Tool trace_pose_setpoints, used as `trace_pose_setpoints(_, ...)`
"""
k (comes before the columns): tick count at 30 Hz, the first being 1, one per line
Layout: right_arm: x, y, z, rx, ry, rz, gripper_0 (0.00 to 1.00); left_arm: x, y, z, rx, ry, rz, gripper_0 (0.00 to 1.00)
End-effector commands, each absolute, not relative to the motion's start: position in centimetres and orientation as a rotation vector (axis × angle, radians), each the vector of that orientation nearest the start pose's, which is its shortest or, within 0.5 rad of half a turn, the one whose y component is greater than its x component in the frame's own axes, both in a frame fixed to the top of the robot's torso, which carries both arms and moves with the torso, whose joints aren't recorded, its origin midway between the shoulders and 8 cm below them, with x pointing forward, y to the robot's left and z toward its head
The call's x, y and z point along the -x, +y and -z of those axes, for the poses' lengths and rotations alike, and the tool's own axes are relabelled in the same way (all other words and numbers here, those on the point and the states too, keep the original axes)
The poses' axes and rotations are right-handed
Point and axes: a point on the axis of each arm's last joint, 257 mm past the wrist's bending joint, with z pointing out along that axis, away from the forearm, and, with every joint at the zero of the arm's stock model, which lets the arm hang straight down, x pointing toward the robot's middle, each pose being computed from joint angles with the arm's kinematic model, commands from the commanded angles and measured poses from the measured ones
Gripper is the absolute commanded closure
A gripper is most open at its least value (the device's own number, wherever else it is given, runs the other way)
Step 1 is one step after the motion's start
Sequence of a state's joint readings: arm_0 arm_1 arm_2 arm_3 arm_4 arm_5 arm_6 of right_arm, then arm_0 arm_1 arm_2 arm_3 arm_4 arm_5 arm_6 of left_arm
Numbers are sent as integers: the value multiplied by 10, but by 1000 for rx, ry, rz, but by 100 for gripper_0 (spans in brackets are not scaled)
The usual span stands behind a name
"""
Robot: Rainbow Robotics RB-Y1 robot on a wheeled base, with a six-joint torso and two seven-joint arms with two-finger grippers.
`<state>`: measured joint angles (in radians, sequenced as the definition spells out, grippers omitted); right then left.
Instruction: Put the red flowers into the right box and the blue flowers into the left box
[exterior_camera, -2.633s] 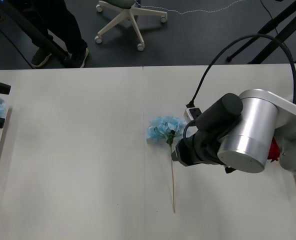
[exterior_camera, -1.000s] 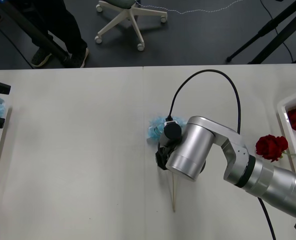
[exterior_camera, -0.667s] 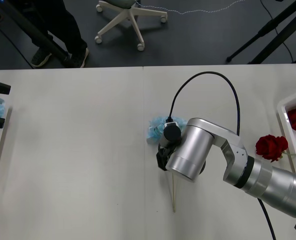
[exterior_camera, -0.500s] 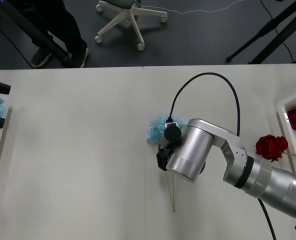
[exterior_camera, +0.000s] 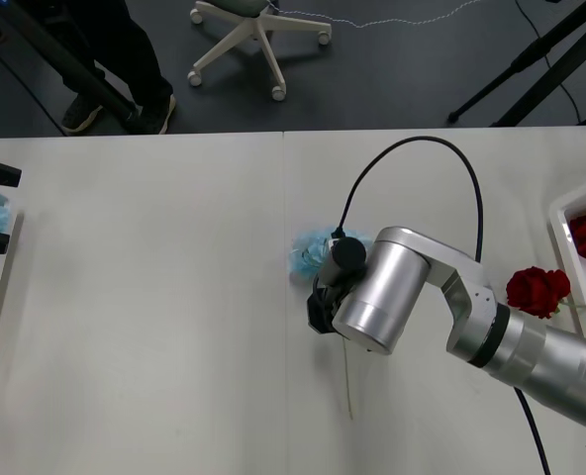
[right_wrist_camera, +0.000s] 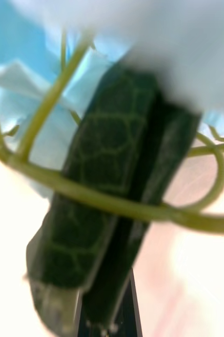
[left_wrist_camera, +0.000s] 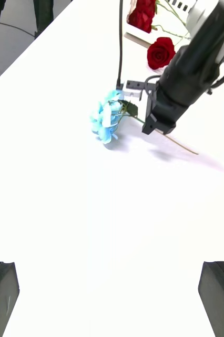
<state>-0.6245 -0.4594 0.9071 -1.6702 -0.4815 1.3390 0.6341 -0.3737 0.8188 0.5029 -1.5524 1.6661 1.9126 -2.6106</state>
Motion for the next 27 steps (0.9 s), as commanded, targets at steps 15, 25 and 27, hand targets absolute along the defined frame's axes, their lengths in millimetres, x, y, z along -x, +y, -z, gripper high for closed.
trace_pose_setpoints(15, -420, -13, 157, 669, 2414, -648, 100, -386, 312, 61, -1453, 1738, 548, 0)
trace_pose_setpoints(25, -398, 46, 85, 807, 2160, -1028, 100, -379, 307, 85, -1450, 1776, 603, 0)
trace_pose_setpoints(27, -390, 53, 67, 841, 2099, -1099, 100, -382, 306, 83, -1451, 1780, 595, 0)
